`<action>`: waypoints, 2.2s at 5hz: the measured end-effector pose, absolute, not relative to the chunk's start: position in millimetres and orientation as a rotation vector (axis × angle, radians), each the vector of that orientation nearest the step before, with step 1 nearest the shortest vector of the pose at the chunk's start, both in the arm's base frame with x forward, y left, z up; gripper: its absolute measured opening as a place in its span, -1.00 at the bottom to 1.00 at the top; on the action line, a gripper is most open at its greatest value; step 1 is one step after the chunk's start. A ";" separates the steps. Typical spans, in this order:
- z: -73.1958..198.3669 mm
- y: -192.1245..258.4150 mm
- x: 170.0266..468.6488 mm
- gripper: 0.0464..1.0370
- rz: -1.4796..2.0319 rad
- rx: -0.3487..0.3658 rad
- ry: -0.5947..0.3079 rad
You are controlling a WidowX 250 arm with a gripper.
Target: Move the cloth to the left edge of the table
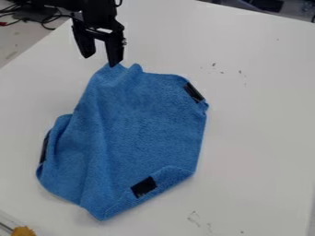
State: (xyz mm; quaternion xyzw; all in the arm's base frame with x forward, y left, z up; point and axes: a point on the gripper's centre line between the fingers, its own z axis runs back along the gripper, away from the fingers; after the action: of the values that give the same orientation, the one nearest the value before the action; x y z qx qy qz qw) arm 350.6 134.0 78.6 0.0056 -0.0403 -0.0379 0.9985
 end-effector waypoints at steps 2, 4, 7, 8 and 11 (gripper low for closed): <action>49.7 133.7 320.0 0.92 -0.013 -0.001 -0.014; 50.0 148.6 262.3 0.92 0.127 0.009 -0.019; 24.7 171.5 232.0 0.82 0.195 -0.020 -0.011; 19.9 170.7 230.8 0.45 0.198 -0.035 -0.001; 18.3 169.0 233.6 0.93 0.211 -0.044 0.032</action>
State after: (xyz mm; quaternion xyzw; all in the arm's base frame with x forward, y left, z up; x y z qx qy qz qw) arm 233.6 169.0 18.3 -0.0221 0.0162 0.1052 0.9941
